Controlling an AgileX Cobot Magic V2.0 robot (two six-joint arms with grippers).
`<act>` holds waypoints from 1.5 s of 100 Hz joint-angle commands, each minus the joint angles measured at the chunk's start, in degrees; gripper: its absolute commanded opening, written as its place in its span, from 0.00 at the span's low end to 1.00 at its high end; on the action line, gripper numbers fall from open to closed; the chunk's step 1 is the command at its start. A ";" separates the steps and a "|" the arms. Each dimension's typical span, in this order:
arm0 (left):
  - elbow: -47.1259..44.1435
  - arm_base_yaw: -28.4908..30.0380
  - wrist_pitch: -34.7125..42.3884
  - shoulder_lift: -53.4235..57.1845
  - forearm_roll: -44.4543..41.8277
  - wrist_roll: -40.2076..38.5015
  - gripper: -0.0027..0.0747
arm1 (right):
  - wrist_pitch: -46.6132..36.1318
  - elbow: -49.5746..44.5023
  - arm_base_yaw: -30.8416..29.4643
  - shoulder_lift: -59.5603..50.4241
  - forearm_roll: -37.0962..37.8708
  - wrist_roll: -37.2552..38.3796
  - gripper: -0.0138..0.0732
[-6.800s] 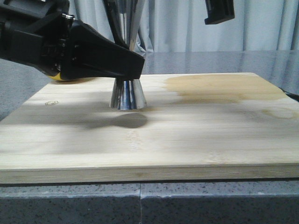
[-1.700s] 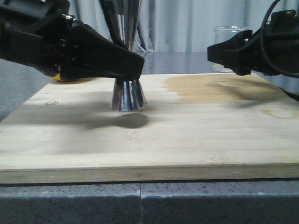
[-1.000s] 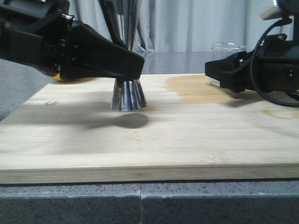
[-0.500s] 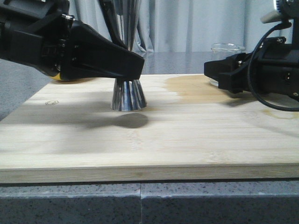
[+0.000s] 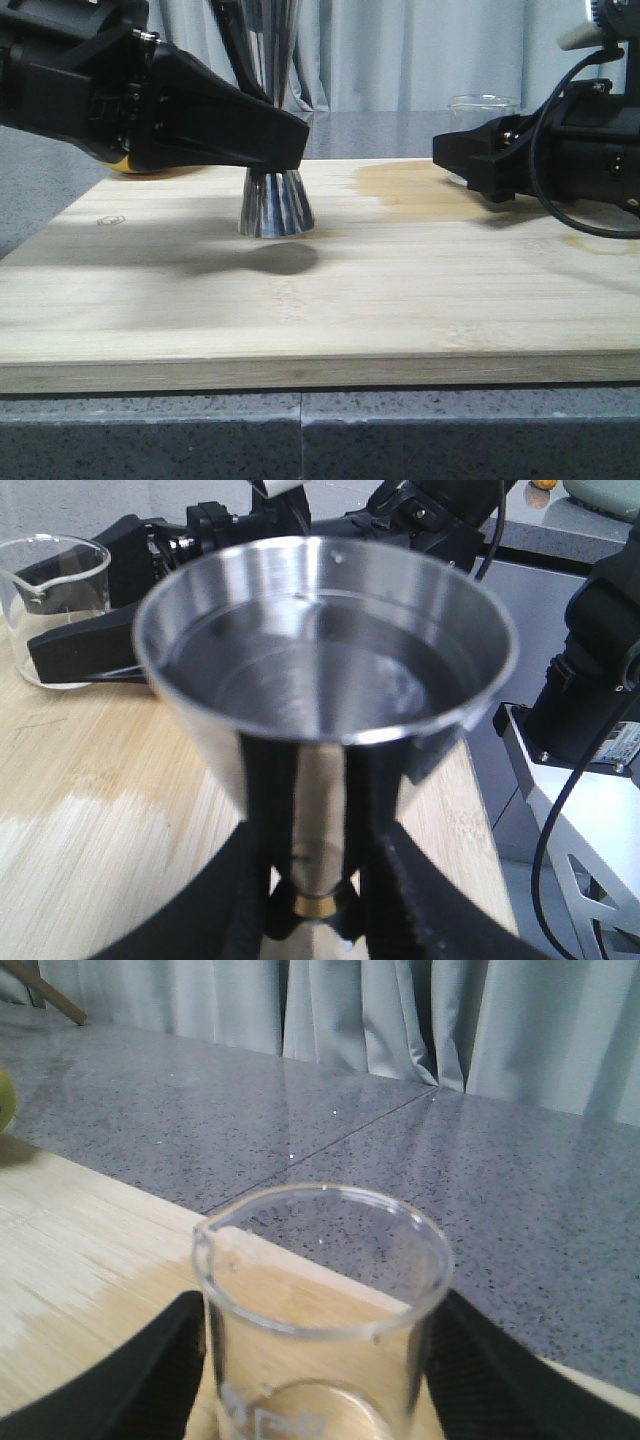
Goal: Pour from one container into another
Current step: 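Lower the beaker onto the board's far corner with the right gripper, then open the right gripper and raise it away from the beaker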
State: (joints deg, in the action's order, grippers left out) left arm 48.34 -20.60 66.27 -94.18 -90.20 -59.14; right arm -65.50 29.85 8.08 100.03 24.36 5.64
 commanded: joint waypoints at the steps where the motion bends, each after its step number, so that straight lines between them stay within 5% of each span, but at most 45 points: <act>1: 1.64 -0.43 11.55 2.59 2.73 -0.46 0.17 | -6.90 1.03 -0.39 -1.87 -0.65 0.13 0.67; 150: 1.64 -0.43 11.55 2.59 2.73 -0.56 0.17 | 3.41 0.91 -0.27 -9.39 2.07 6.01 0.74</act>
State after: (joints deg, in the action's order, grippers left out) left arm 48.34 -20.60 66.27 -94.18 -90.20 -59.14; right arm -58.01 29.85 8.08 92.93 27.58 11.44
